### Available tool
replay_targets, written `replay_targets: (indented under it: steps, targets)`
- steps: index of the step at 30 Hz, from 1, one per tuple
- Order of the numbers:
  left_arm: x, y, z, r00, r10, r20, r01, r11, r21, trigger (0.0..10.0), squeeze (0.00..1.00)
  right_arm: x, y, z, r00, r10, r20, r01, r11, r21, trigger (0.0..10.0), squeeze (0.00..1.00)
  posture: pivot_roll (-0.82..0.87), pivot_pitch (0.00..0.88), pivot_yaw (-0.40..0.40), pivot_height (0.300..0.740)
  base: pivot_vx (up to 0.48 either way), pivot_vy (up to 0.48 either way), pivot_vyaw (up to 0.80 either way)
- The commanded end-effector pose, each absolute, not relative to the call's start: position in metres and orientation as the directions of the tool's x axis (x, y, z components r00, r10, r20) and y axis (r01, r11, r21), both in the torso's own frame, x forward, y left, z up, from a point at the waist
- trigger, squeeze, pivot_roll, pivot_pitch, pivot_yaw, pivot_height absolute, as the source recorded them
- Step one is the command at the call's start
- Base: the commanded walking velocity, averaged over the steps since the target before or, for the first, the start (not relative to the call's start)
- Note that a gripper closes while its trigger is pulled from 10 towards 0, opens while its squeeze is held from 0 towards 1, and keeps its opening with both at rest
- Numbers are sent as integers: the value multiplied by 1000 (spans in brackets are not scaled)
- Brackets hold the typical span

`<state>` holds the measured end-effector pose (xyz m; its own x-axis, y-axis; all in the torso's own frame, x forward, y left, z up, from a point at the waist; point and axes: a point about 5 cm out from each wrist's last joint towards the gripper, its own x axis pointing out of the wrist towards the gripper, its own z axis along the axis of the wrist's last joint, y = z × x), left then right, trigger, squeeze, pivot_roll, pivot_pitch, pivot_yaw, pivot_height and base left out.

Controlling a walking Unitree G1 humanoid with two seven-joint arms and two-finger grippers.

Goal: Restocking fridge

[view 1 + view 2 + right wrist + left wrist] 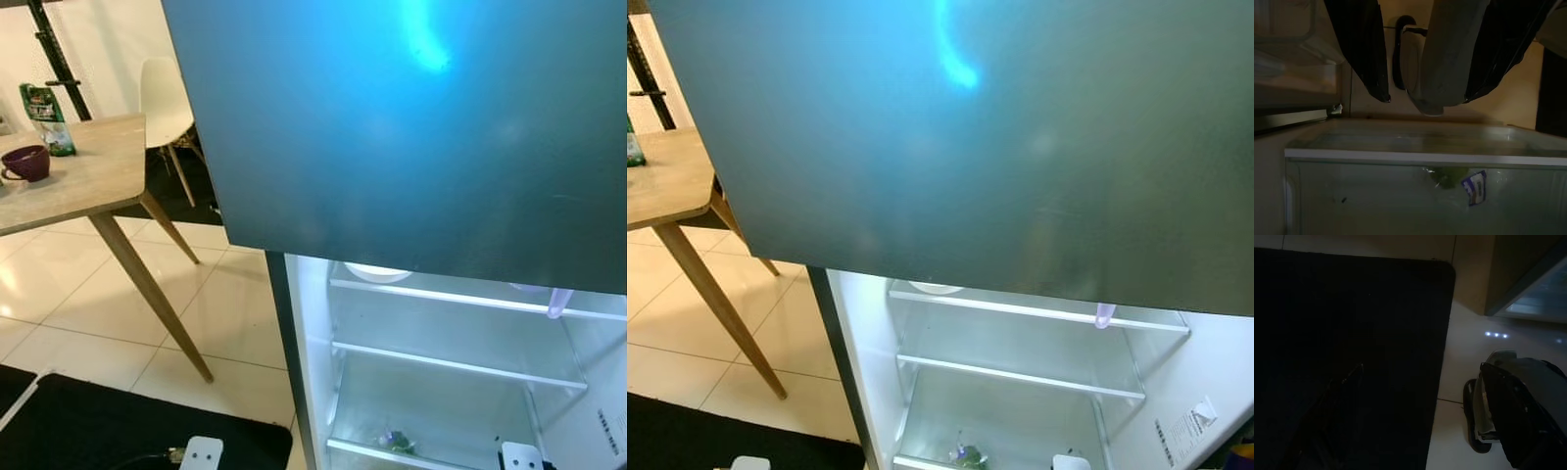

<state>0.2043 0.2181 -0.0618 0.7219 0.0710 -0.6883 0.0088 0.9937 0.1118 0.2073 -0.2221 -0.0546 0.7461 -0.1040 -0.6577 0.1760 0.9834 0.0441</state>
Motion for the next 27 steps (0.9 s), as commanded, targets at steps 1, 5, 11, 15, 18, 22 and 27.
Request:
replay_targets:
  steps: [1,5,11,15,18,22,27]
  targets:
    - [201,225,-63,714,87,-695,-6,993,117,10000,0,203,-222,-59,740,-105,-665,191,980,58,10000,0,-71,97,30,651,0,0,0]
    - [202,224,-62,716,84,-693,-6,993,114,10000,0,202,-223,-59,742,-113,-661,188,981,43,10000,0,-70,95,29,651,0,0,0]
    - [204,223,-62,715,85,-694,-5,993,117,10000,0,200,-226,-61,740,-119,-662,200,979,47,10000,0,-76,92,38,651,0,0,0]
    - [205,221,-62,714,69,-696,14,993,113,10000,0,199,-228,-61,741,-120,-660,203,978,50,10000,0,-78,92,38,651,0,0,0]
    - [206,222,-61,715,82,-694,-1,993,116,10000,0,197,-231,-62,744,-111,-659,195,979,56,10000,0,-78,96,44,661,0,0,0]
    - [206,220,-62,714,68,-697,23,993,120,10000,0,198,-233,-60,765,-119,-633,206,976,65,10000,0,-79,93,41,681,0,0,0]
    - [206,219,-62,712,63,-699,25,993,114,10000,0,198,-232,-61,757,-127,-641,198,979,40,10000,0,-82,95,43,686,0,0,0]
